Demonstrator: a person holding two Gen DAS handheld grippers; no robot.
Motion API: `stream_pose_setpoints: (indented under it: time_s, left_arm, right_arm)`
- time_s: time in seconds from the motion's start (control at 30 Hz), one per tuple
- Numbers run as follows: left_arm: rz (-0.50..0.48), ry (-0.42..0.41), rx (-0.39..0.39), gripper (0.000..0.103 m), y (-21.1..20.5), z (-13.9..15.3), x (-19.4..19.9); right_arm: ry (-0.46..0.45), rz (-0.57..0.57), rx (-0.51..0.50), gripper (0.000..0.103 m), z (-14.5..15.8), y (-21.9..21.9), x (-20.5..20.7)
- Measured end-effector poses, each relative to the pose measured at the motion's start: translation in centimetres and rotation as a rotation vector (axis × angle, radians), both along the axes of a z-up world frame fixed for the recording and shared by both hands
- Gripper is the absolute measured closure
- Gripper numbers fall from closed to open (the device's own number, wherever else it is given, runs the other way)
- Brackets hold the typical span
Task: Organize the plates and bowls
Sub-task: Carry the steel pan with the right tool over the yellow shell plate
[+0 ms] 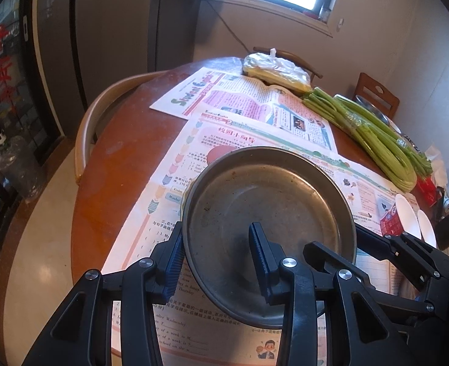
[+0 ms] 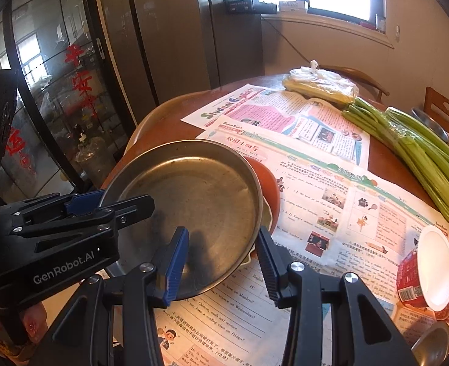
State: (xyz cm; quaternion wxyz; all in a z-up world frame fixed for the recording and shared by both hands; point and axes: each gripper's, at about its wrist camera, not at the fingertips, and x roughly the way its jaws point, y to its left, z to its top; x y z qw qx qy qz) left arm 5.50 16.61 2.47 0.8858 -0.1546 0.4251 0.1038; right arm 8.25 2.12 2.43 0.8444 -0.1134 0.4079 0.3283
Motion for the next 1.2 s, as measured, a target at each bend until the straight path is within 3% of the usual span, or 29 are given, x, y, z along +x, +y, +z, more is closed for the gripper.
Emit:
stream_pose_setpoints:
  time_s: [1.2]
  left_arm:
    - [-0.026, 0.034, -0.036, 0.061, 0.3, -2.1, 4.4]
  right_arm:
    - [0.041, -0.063, -0.034, 0.057, -1.9, 0.5, 3.7]
